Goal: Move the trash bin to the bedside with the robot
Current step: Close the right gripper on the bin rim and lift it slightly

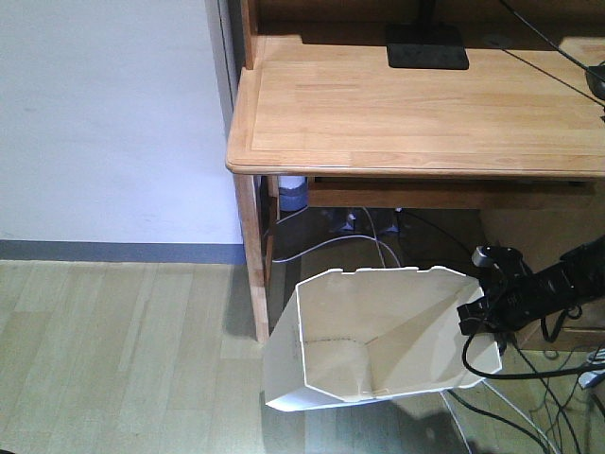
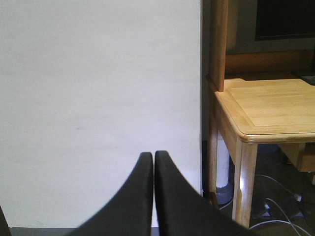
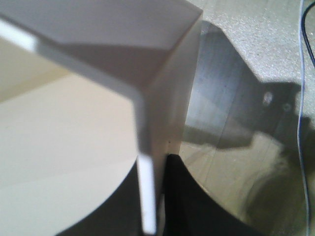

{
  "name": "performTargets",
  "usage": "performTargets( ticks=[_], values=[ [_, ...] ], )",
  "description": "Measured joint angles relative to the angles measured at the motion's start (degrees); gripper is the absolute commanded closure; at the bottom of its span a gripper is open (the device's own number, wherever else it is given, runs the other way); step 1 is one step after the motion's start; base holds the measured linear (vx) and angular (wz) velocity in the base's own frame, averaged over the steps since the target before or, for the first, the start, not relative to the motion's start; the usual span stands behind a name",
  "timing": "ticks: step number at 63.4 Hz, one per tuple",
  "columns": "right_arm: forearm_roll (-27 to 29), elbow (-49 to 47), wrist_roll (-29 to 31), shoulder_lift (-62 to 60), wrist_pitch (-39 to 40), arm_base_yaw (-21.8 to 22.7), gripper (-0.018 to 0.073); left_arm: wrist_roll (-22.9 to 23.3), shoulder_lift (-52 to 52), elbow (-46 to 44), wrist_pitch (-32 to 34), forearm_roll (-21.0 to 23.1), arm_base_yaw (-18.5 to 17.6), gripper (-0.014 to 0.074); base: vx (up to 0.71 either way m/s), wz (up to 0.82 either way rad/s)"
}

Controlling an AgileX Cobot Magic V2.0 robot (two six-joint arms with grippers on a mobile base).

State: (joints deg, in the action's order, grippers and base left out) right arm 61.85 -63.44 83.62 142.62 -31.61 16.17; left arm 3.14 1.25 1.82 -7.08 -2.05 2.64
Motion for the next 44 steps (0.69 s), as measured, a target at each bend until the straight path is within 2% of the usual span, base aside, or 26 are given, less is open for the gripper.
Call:
performTargets(
  ticks=[23,44],
  values=[
    [-0.7,0.0,0.2,-0.7,-4.0,0.0,0.0564,0.0,0.0,0.0,0.0,0.0,0.0,0.0603,0.00,0.00],
    [-1.4,0.1,0.4,-0.7,-3.1,0.0,0.0564,0.0,0.0,0.0,0.0,0.0,0.0,0.0603,0.00,0.00]
  ],
)
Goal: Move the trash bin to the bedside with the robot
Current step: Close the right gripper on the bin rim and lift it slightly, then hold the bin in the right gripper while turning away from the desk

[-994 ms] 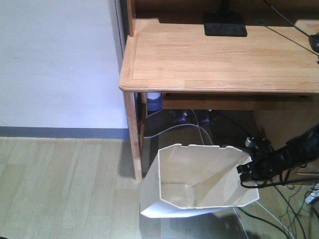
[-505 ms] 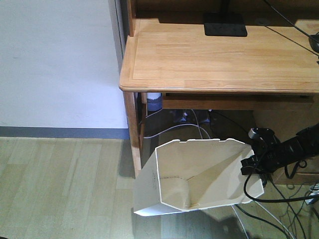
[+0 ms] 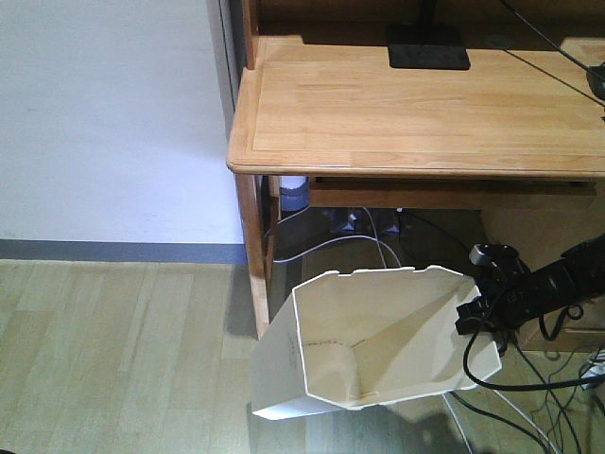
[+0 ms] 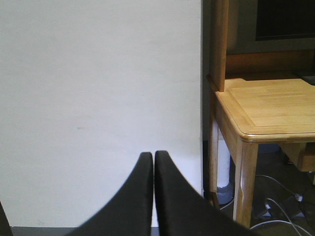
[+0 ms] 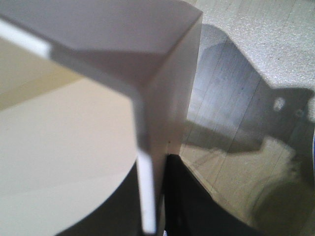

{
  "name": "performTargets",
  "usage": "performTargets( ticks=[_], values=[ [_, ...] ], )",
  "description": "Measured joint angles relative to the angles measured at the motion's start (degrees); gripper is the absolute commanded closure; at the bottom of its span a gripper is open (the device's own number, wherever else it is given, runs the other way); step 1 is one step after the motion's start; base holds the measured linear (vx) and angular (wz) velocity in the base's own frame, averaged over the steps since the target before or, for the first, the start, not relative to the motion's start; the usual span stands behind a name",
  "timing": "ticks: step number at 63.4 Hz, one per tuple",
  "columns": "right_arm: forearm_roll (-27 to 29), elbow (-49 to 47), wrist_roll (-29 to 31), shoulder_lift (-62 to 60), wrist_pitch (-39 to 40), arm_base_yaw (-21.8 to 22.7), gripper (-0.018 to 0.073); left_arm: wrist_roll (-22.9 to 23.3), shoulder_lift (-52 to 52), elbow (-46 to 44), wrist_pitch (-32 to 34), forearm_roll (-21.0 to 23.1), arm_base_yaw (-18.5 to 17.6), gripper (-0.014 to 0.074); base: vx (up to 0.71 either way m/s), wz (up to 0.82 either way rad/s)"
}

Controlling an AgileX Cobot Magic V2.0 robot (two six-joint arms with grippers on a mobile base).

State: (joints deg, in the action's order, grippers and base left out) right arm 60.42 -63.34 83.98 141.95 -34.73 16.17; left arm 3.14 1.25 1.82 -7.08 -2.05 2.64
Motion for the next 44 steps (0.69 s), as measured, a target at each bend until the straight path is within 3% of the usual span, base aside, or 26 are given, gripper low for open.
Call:
performTargets(
  ticks=[25,44],
  values=[
    [0.0,0.0,0.1,0.0,0.5,0.3,0.0564,0.0,0.0,0.0,0.0,0.0,0.0,0.0603,-0.03,0.10],
    [0.0,0.0,0.1,0.0,0.5,0.3,0.0564,0.0,0.0,0.0,0.0,0.0,0.0,0.0603,-0.05,0.37]
  ],
)
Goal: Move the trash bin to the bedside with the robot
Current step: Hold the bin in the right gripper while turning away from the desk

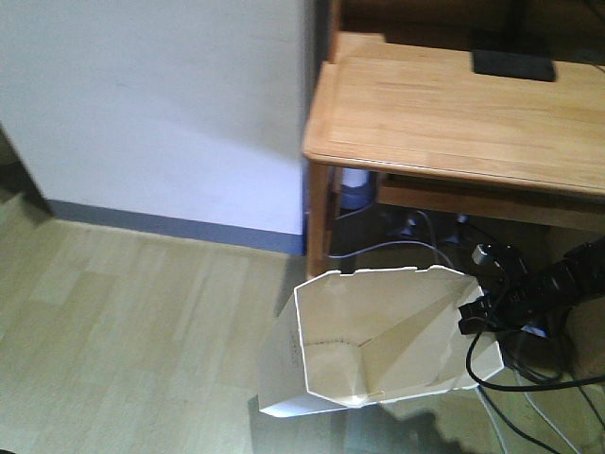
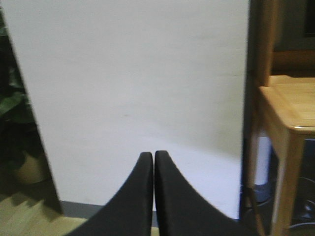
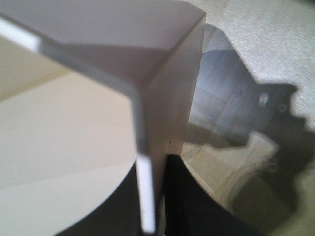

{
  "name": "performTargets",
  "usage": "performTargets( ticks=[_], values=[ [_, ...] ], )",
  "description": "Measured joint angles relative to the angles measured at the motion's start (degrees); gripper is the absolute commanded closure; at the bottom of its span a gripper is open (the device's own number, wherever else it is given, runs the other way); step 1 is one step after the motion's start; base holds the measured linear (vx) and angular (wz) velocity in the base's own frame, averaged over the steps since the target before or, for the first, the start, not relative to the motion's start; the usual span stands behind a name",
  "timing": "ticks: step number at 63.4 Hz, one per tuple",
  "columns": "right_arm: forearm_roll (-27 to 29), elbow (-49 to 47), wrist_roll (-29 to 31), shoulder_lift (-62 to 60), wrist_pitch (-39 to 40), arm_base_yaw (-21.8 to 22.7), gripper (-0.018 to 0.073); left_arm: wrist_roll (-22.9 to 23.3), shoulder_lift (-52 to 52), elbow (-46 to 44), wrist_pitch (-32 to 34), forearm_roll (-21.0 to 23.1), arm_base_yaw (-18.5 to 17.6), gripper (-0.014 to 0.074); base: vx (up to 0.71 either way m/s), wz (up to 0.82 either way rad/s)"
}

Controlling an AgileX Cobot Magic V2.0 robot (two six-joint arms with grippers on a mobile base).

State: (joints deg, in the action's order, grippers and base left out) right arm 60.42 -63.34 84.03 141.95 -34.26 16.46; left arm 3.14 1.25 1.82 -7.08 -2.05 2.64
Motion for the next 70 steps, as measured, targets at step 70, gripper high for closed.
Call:
performTargets(
  ticks=[70],
  values=[
    [-0.1,0.0,0.0,0.0,-0.4,-0.1,0.0564,0.0,0.0,0.0,0.0,0.0,0.0,0.0603,0.01,0.46]
  ],
)
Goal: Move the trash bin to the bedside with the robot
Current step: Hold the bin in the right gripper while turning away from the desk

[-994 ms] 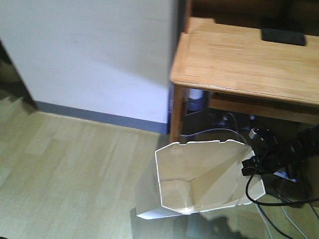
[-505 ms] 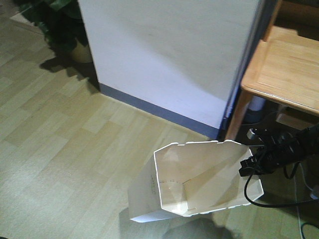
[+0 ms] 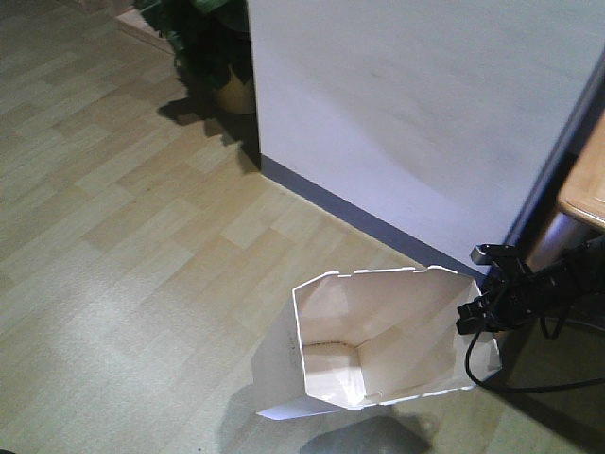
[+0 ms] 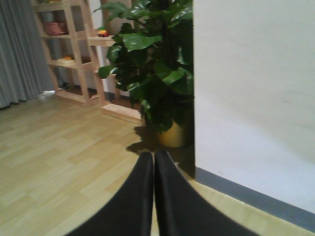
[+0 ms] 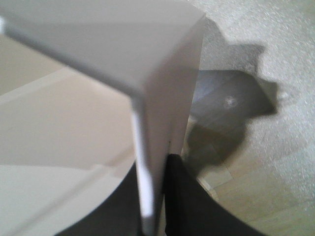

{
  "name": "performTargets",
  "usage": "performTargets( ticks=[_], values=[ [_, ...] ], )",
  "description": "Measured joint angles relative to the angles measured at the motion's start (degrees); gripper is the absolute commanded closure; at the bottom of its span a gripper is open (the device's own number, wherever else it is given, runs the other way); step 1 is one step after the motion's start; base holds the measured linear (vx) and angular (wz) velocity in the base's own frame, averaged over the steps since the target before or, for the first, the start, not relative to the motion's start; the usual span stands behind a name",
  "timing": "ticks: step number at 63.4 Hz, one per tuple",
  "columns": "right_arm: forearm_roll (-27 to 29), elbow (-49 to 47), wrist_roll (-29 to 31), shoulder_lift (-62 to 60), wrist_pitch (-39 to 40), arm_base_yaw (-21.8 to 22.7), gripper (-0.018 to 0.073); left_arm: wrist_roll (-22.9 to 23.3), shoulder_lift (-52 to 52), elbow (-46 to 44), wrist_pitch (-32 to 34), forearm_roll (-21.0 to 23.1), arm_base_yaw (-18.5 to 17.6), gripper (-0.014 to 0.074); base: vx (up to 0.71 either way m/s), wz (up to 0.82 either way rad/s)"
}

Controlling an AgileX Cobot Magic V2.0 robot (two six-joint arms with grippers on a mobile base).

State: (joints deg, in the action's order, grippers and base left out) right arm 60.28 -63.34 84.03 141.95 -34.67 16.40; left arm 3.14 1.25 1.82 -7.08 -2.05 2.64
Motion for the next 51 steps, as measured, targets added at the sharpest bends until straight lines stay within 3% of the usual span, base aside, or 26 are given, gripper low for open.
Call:
performTargets(
  ticks=[51],
  values=[
    [0.0,0.0,0.0,0.0,0.1,0.1,0.0564,0.0,0.0,0.0,0.0,0.0,0.0,0.0603,0.12,0.52]
  ],
)
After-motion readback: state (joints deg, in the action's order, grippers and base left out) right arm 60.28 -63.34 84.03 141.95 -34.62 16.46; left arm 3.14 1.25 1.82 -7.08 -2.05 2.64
